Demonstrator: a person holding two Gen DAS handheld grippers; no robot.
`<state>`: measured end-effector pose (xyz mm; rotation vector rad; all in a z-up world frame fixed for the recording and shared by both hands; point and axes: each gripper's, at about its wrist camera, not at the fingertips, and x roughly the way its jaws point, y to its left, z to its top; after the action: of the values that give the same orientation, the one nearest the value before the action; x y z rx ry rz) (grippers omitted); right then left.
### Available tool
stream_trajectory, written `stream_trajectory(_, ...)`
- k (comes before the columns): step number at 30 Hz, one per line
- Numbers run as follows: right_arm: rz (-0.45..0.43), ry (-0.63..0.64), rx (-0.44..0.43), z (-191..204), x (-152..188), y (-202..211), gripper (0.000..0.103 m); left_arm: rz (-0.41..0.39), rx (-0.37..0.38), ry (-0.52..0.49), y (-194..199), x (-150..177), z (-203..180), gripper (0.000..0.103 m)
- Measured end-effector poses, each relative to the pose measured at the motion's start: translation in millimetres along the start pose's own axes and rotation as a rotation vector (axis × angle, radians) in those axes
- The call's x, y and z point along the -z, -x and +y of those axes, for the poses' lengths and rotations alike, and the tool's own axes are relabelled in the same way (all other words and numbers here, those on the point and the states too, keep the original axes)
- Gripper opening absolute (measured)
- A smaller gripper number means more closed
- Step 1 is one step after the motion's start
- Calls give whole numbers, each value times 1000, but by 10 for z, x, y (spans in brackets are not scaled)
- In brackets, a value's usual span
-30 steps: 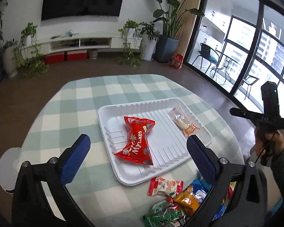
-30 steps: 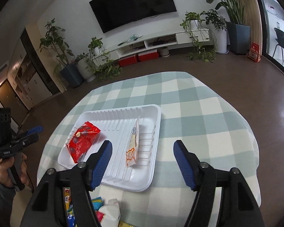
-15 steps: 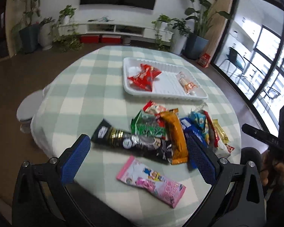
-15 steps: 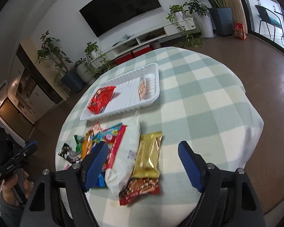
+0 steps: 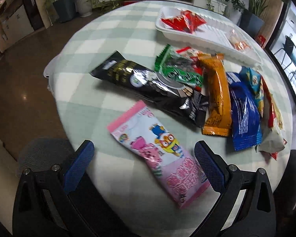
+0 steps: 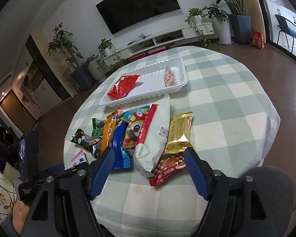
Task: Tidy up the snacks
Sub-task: 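Move the left tool back to the pink candy stick packet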
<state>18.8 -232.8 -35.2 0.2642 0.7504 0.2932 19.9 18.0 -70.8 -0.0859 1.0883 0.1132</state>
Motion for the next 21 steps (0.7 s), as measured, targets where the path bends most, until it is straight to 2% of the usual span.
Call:
stream_trajectory(3, 9, -5, 4, -15, 17, -5, 76, -3, 12, -9, -33, 57, -5, 102)
stream_trajectory(5, 7, 1, 6, -9, 24, -4, 76, -6, 46, -12, -24, 52, 29, 102)
stream_trajectory(11, 7, 15, 0, 34, 30, -9, 76, -15, 142, -8, 57, 21, 234, 89)
stream_trajectory(15, 10, 35, 7, 72, 46, -19, 76, -23, 131, -82, 59, -8, 217, 72)
stream_trajectory(18, 14, 38, 8, 90, 58, -21, 76, 1, 95, -148, 45, 6, 126, 72)
stream_trajectory(21, 15, 38, 6, 99, 60, -22, 76, 15, 121, -115, 78, 22, 87, 72)
